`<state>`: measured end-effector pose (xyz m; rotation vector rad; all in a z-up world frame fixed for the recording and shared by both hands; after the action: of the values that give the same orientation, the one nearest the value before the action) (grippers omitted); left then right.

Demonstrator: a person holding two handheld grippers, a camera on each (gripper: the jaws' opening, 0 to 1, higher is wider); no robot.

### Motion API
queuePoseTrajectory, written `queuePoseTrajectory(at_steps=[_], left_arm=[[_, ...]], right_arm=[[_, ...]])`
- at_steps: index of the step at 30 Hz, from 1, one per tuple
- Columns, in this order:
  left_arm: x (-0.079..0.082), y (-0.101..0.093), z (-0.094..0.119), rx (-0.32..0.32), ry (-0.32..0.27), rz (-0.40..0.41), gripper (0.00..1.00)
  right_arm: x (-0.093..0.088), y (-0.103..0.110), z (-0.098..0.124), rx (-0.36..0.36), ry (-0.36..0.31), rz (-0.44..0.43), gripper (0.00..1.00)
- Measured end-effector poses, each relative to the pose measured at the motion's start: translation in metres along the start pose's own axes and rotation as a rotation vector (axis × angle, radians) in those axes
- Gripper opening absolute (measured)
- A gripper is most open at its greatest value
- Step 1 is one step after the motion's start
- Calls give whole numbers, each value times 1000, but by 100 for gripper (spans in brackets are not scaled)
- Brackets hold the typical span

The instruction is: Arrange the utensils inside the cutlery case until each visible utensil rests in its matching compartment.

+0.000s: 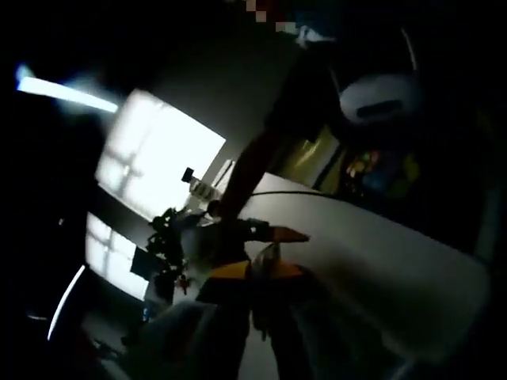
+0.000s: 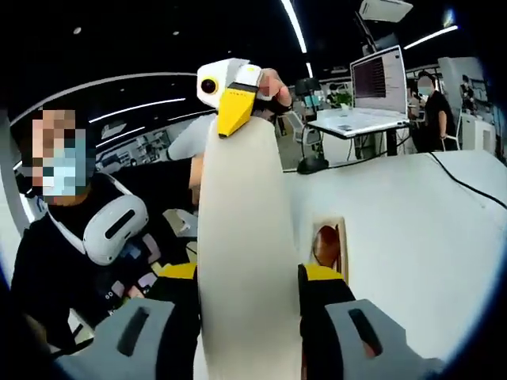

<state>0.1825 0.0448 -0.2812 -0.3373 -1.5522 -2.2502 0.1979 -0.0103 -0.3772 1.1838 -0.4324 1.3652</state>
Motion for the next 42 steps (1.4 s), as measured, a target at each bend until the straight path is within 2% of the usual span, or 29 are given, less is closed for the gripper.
queuePoseTrajectory(at_steps=[1, 2, 6, 12, 15, 17, 19, 20, 22, 23, 24, 25, 26, 27, 28, 30, 31, 33, 34, 35, 36, 38, 41, 42], left_arm=[[-4, 0, 0, 6, 16, 1, 5], [-7, 0, 0, 15, 28, 0, 5], [-11, 1, 2, 35, 38, 17, 6], [-31, -3, 6, 29, 110, 82, 8], [-43, -10, 12, 25, 139, 191, 17], [-52, -11, 17, 46, 168, 182, 18], [-63, -13, 21, 60, 211, 192, 18], [-67, -17, 24, 53, 227, 211, 18], [-73, -21, 30, 67, 226, 288, 19], [-75, -24, 33, 78, 209, 366, 21], [-75, -29, 36, 71, 188, 453, 25], [-77, -33, 39, 68, 174, 523, 35], [-83, -36, 43, 82, 185, 565, 42], [-88, -41, 46, 81, 206, 575, 47], [-90, -45, 48, 75, 222, 580, 50], [-98, -54, 51, 54, 278, 597, 50], [-100, -58, 52, 42, 302, 609, 52], [-103, -65, 49, 12, 353, 636, 60], [-105, -67, 47, -4, 380, 651, 68], [-108, -69, 45, -8, 413, 690, 73], [-110, -75, 41, -45, 457, 724, 76], [-111, -79, 34, -86, 474, 687, 75], [-116, -88, 24, -155, 531, 666, 73], [-118, -92, 21, -182, 552, 642, 72]], right_arm=[[2, -10, 2, -65, -10, 48, 48], [3, -13, 3, -93, -19, 56, 48], [4, -9, 6, -99, -26, 11, 48], [-1, -23, 10, -193, 3, 5, 48], [-7, -41, 14, -307, 16, -22, 48], [-10, -53, 16, -389, 34, -24, 48], [-11, -54, 12, -390, 33, -30, 48], [-11, -58, 12, -430, 43, -17, 48], [-11, -61, 10, -463, 55, -16, 48], [-13, -64, 10, -490, 84, -7, 48], [-13, -67, 10, -514, 102, 17, 48], [-14, -69, 9, -533, 125, 19, 48], [-17, -68, 7, -541, 152, -1, 48], [-17, -69, 5, -545, 163, 5, 48], [-16, -70, 2, -547, 169, 10, 48], [-19, -73, 1, -575, 233, 33, 48], [-18, -74, -2, -575, 229, 25, 48], [-19, -74, -6, -569, 253, 20, 48], [-19, -75, -6, -572, 262, 28, 48], [-19, -76, -7, -576, 280, 42, 48], [-20, -76, -9, -573, 289, 46, 48], [-20, -78, -12, -578, 307, 53, 48], [-24, -82, -11, -615, 382, 105, 48], [-24, -81, -14, -604, 374, 99, 48]])
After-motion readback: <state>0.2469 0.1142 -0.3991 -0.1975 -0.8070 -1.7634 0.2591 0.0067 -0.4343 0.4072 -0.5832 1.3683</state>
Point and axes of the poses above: the point that each gripper's makers call its tool centre point, and the gripper's own axes: z roughly backward along the fingers, y roughly to its left, x roughly out of its top, the point moved 2 cm from there along z, roughly backward along the fingers, and after that the axes turned 8 degrees about -z, right-handed, at the moved point
